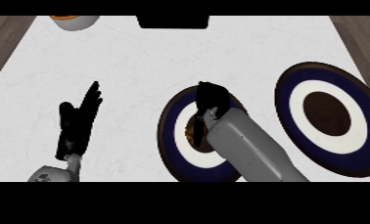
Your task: Pick the sweet potato from the plate and place it in the plate
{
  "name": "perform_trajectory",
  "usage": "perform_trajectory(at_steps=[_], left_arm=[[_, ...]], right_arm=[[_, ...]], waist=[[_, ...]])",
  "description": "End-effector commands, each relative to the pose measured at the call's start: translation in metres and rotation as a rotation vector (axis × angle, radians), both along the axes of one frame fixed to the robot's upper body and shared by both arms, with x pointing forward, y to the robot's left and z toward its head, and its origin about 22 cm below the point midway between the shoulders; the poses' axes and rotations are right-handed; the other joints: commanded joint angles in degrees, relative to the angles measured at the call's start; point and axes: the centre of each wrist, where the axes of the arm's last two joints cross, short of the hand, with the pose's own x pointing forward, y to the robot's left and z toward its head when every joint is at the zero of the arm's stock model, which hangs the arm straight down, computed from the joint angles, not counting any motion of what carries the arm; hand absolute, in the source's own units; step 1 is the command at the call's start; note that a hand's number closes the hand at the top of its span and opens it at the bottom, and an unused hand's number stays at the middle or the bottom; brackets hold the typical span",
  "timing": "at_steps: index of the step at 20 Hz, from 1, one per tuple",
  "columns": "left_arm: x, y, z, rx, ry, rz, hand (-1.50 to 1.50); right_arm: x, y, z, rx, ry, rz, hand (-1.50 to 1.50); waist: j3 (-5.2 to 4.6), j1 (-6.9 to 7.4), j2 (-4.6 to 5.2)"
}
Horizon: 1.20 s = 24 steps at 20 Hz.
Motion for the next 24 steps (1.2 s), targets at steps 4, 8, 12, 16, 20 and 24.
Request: perform_trajectory(at_steps=[4, 8, 12, 16, 20, 24], left_arm=[[-0.009, 0.002, 0.0, -0.007, 0.003, -0.012, 0.0], [-0.002, 0.006, -0.005, 0.0, 0.005, -0.002, 0.0], [0.001, 0.004, 0.01, 0.009, 0.006, -0.005, 0.0], [0.001, -0.004, 0.006, 0.012, 0.001, 0.009, 0.0], [-0.01, 0.006, -0.01, 0.004, 0.0, 0.0, 0.0], [-0.013, 0.007, 0.001, 0.0, 0.004, 0.013, 0.0]], right_arm=[[-0.004, 0.01, -0.011, -0.105, 0.09, -0.047, -1.5], [-0.008, 0.007, -0.022, -0.106, 0.104, -0.064, -1.5], [0.0, 0.006, -0.027, -0.107, 0.111, -0.06, -1.5], [-0.014, 0.009, -0.032, -0.104, 0.135, -0.059, -1.5], [-0.007, -0.007, -0.053, -0.138, 0.135, 0.0, 1.5], [-0.004, -0.011, -0.033, -0.128, 0.055, 0.05, 1.5]], waist=[[0.02, 0.01, -0.02], [0.01, -0.26, -0.01], [0.03, 0.03, 0.0], [0.03, -0.19, -0.04], [0.02, -0.32, 0.02], [0.03, -0.41, -0.08]])
